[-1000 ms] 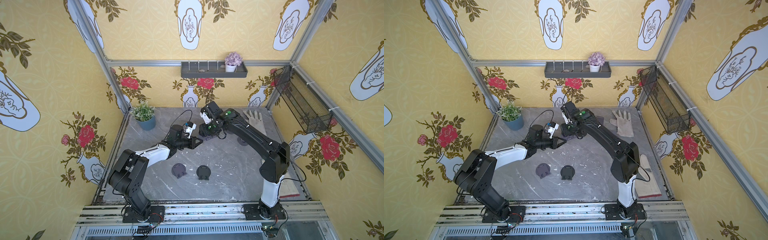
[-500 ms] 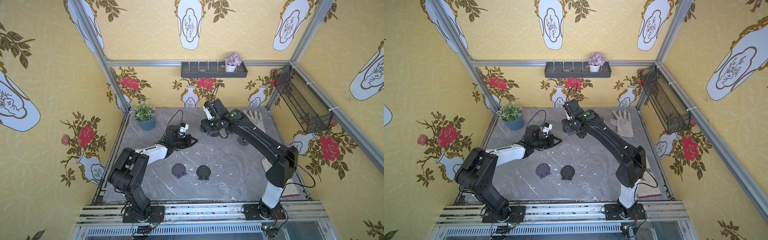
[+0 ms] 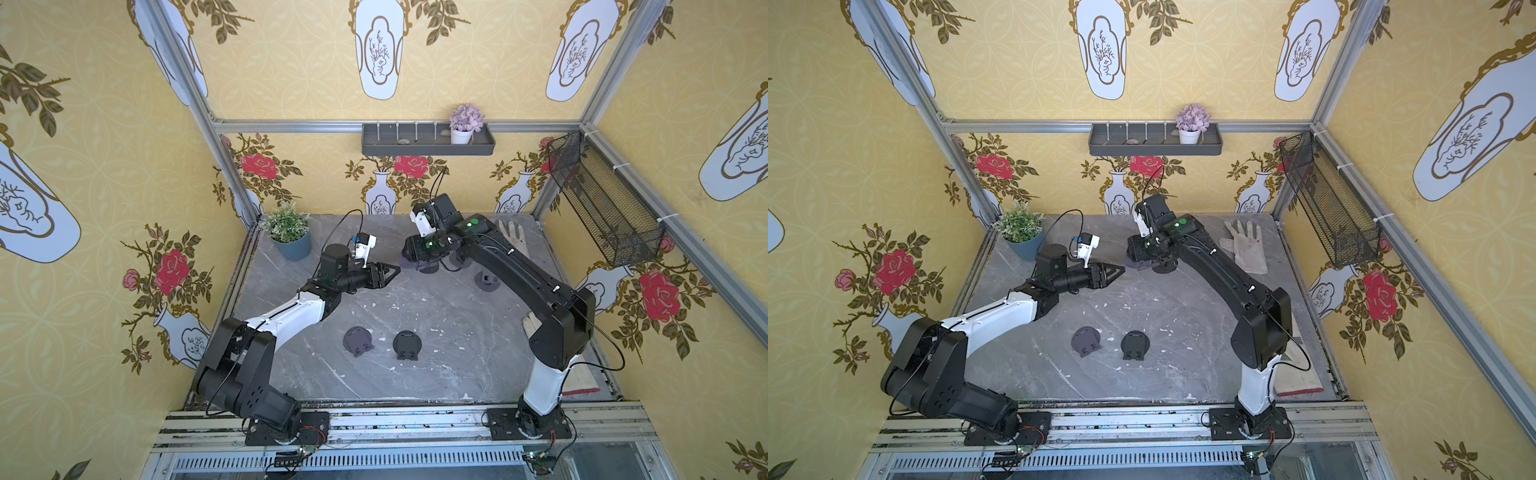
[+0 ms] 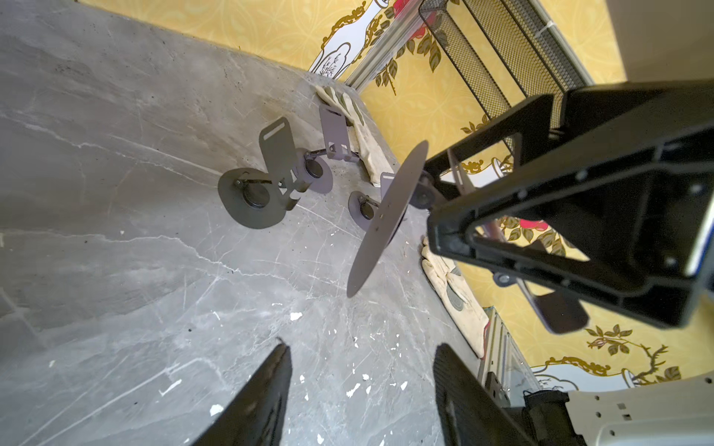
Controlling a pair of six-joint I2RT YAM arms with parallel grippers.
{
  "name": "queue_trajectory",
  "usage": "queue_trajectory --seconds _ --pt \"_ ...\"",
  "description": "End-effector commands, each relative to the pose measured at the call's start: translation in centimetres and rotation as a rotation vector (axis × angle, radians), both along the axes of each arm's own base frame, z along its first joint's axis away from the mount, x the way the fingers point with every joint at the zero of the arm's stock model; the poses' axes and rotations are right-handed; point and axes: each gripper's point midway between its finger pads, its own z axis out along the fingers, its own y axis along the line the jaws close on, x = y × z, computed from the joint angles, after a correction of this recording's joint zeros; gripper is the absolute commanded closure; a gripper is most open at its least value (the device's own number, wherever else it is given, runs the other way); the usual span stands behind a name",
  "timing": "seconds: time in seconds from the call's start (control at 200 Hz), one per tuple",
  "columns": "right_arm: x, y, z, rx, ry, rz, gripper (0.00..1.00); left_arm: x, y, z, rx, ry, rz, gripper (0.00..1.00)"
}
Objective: Open the phone stand
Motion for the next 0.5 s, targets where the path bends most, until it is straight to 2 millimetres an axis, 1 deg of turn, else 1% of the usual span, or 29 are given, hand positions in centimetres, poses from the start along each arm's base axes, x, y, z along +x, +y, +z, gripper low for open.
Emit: queue_trajectory --seconds 0.0,0.15,0.305,0.4,0.495 --pt "-0.6 1.2 1.0 0.069 0.021 0.05 0.48 0.0 0.0 -0.1 0.044 -0.065 -0.027 0.42" --pt "-1.3 1.5 0.8 0.084 0.05 0.078 0.49 0.3 -0.1 0.9 0.017 -0.099 -0.023 0.44" --pt "-1.7 2.1 1.3 0.118 0.06 0.105 0.48 0.6 -0.5 0.5 0.017 -0.09 -0.032 0.47" --pt "-2.0 2.4 1.2 0.125 0.075 0.121 0.49 0.8 -0.5 0.9 0.009 -0.101 -0.032 0.49" --pt "-2.2 2.8 1.0 0.126 0.082 0.133 0.5 0.9 -0.6 1.0 0.003 -0.105 -0.032 0.55"
